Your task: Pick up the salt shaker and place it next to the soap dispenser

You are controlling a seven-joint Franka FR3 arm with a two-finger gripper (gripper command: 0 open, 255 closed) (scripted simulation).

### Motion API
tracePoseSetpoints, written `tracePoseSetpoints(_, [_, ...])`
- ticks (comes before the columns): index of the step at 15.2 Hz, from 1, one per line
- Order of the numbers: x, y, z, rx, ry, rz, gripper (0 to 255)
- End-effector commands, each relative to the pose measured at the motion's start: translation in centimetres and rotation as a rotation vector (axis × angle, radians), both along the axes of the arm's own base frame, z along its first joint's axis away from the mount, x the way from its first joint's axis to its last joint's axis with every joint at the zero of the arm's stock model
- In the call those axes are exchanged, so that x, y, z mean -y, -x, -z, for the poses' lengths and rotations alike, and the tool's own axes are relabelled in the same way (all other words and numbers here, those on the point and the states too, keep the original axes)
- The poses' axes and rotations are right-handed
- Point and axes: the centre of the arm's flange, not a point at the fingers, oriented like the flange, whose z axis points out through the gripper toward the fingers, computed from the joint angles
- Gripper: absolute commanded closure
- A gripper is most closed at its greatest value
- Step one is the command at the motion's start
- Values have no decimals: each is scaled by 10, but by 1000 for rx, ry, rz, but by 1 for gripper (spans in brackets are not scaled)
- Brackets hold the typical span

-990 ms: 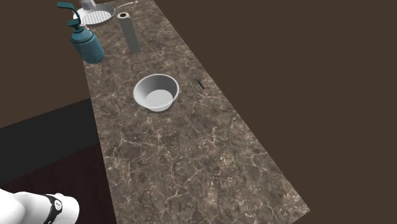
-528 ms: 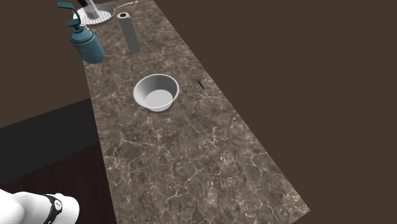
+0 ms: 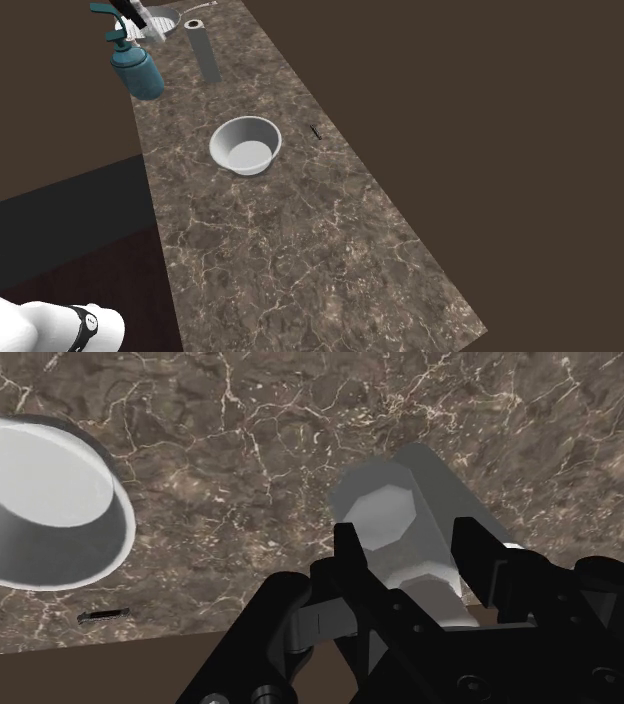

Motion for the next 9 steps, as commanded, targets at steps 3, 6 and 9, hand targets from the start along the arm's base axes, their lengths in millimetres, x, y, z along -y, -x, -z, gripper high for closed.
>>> tracePoseSetpoints(3, [0,0,21,0,-1,0,255])
tracePoseSetpoints(6, [0,0,37,0,-1,0,255])
tracePoseSetpoints(9, [0,0,53,0,-1,0,255])
